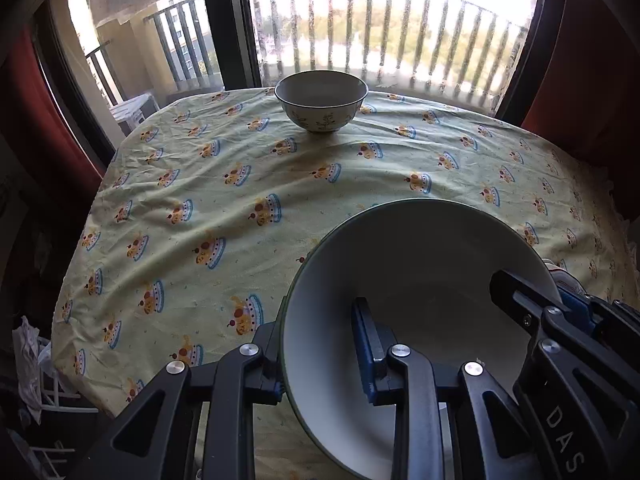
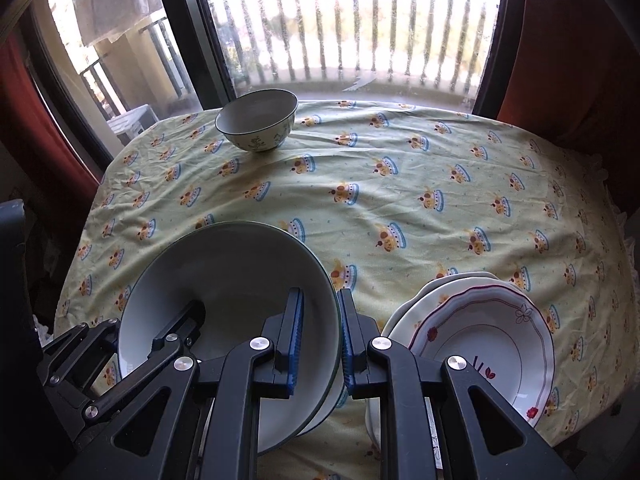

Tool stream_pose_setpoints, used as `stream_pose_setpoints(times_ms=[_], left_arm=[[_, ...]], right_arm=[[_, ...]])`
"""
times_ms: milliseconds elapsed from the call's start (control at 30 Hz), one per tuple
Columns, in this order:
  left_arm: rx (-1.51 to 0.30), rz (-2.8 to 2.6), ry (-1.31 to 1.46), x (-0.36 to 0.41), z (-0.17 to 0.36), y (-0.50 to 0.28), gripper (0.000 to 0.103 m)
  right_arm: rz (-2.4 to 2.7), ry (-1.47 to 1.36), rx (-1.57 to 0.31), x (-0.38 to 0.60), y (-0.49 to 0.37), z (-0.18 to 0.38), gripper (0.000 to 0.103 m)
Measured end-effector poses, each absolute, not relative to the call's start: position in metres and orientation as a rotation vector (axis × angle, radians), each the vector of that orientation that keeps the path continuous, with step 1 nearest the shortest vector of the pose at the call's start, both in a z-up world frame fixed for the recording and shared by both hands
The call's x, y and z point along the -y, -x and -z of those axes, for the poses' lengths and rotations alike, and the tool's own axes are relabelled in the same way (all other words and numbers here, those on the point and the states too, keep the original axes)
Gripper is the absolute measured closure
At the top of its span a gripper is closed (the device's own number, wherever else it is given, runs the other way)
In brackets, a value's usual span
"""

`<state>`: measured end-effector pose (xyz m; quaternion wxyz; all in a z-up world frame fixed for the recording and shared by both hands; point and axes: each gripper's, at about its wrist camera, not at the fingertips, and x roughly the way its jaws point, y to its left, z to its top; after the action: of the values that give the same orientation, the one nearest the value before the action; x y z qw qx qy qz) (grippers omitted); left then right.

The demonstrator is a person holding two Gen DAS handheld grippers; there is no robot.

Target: Organize plates and bowls

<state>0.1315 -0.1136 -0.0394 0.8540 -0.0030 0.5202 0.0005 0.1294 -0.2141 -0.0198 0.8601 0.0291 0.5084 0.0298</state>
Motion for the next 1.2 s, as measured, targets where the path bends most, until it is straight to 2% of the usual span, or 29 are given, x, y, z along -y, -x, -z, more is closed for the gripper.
stream_pose_setpoints(times_ms=[1200], left_arm=[[-1.172, -0.077, -0.054, 0.122, 0.080, -0.129, 0.077]], right_arm=[[-0.079, -0.055, -1.163, 0.219, -0.130, 0.075, 0.083]])
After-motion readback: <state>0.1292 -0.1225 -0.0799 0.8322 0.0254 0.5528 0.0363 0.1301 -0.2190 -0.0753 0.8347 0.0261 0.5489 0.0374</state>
